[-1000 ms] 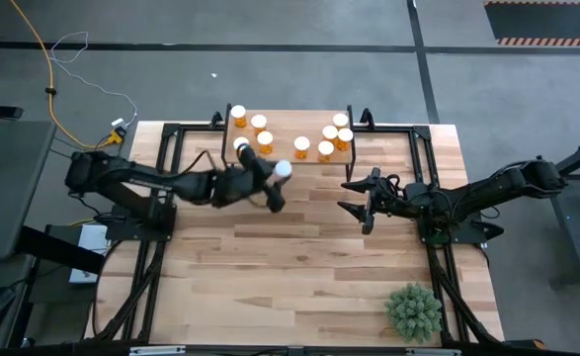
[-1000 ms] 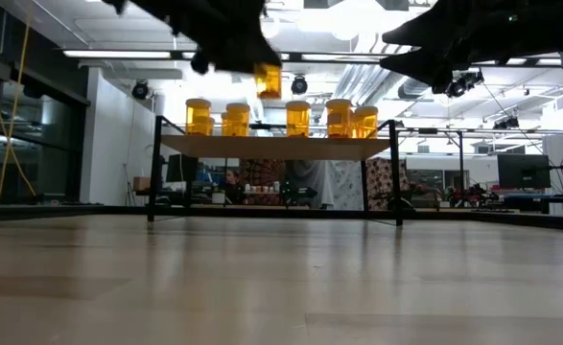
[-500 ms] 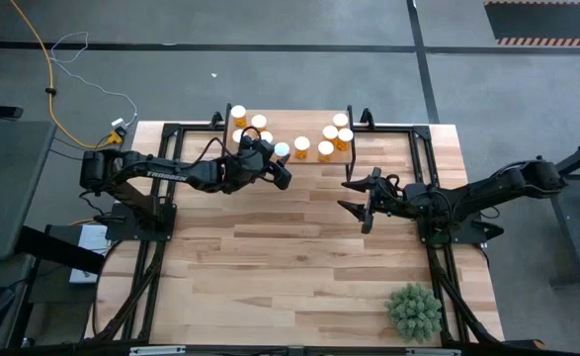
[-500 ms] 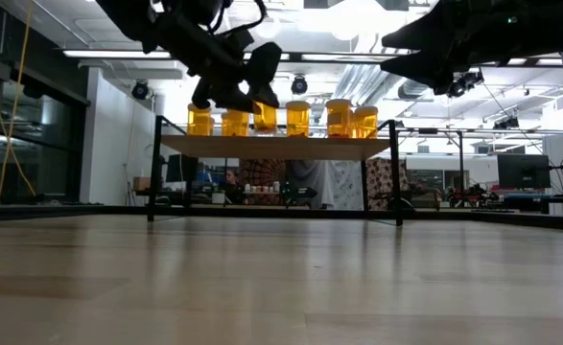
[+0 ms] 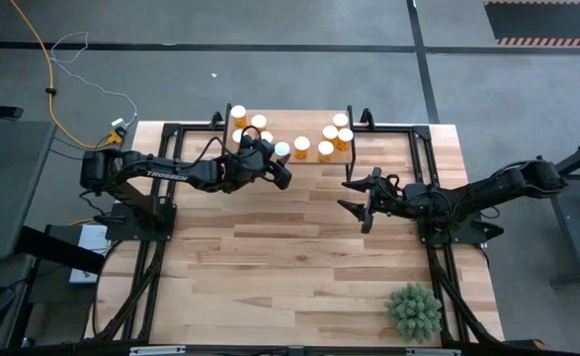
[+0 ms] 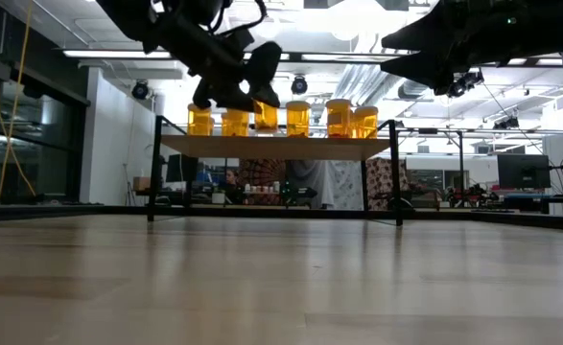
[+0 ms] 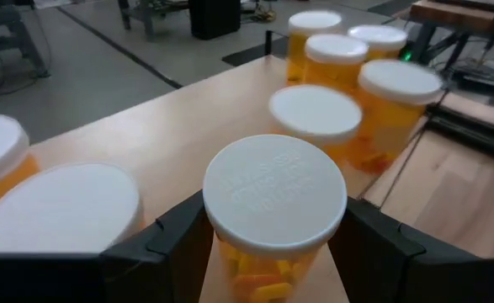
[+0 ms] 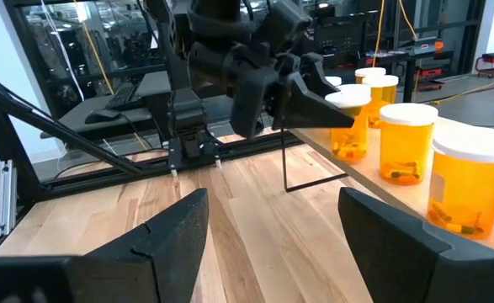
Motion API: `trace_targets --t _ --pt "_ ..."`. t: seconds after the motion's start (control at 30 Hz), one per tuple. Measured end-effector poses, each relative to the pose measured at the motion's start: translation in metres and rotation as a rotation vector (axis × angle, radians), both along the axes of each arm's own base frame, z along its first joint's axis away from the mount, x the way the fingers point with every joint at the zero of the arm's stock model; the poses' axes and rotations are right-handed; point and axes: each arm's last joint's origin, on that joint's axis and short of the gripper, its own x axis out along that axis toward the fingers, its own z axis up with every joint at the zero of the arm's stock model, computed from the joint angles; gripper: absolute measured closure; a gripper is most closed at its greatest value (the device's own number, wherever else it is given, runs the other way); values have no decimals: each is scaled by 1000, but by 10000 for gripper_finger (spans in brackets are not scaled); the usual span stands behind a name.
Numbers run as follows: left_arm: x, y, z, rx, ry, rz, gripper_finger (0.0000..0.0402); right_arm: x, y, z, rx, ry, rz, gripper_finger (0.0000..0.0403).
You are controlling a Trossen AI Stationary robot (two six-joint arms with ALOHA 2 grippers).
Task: Pick and place medicine bottles onto shelf by color
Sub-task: Put the orange pill bottle on the shelf
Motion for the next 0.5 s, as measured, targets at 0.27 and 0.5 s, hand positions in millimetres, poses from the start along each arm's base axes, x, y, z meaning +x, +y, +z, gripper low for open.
trace_targets --t 0.27,0.5 --pt "-4 8 -5 -9 40 70 199 0 0 0 0 0 0 146" --pt "-9 20 -5 -5 44 107 199 0 0 0 0 0 0 146"
